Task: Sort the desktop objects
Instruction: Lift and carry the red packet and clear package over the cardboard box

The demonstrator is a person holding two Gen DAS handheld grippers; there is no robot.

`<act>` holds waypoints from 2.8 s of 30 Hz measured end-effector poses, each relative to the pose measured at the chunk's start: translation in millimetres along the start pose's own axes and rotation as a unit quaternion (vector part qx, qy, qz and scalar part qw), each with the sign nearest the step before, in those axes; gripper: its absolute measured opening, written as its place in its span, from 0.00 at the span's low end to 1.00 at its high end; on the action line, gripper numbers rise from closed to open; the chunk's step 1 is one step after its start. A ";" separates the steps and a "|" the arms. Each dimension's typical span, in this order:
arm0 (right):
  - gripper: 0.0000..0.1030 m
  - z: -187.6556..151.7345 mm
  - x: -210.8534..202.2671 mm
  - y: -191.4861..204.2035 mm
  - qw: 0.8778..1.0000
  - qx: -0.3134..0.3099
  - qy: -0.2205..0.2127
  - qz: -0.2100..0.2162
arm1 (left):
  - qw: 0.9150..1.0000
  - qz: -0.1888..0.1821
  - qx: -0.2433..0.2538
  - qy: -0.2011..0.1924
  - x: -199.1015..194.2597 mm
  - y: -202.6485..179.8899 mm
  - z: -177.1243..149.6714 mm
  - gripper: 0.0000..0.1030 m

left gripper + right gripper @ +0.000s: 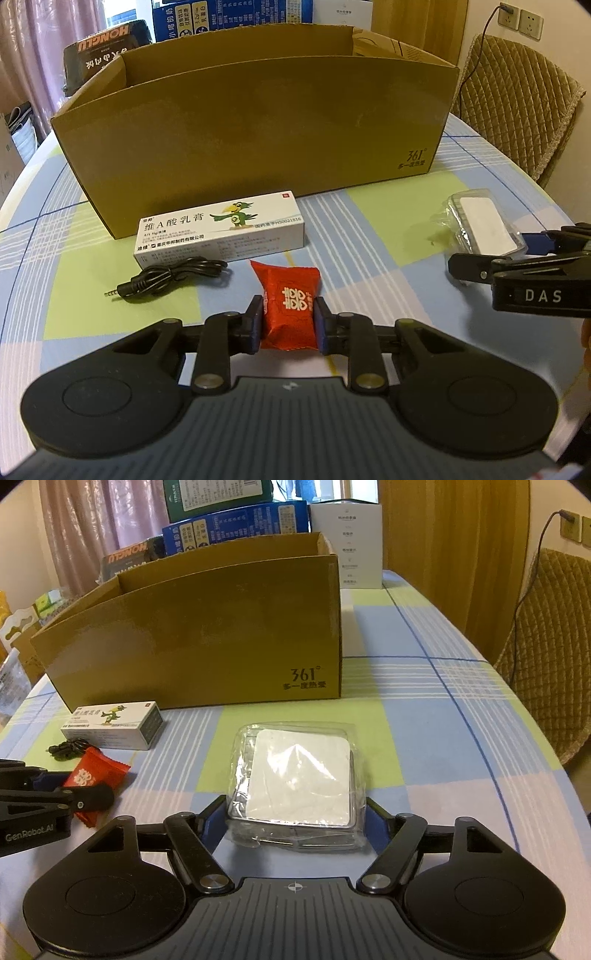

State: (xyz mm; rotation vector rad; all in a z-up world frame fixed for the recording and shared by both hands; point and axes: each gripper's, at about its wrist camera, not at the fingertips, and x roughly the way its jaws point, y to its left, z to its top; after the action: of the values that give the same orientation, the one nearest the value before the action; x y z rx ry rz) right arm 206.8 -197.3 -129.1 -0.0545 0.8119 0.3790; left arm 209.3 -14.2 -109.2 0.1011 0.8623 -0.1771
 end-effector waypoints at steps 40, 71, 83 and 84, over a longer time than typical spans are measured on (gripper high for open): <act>0.69 4.1 -132.0 18.5 0.997 0.008 -0.076 0.024 | 0.997 -0.005 -0.018 -0.068 -134.3 -24.7 0.6 0.21; 0.69 100.1 -131.4 28.3 0.990 -0.031 -0.128 0.046 | 0.993 -0.001 0.003 -0.118 -141.5 5.7 99.2 0.21; 0.69 165.1 -74.6 33.2 0.990 -0.052 -0.111 0.063 | 0.995 -0.012 -0.014 -0.102 -93.0 30.9 156.7 0.21; 0.69 168.3 -70.2 33.1 0.990 -0.054 -0.110 0.063 | 0.995 -0.011 -0.014 -0.102 -88.6 32.7 160.8 0.21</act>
State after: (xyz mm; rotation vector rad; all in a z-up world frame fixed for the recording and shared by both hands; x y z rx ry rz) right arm 268.7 -155.9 40.7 -0.0614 0.5775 0.5388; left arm 279.2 2.3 63.0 0.0471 0.6627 -0.1927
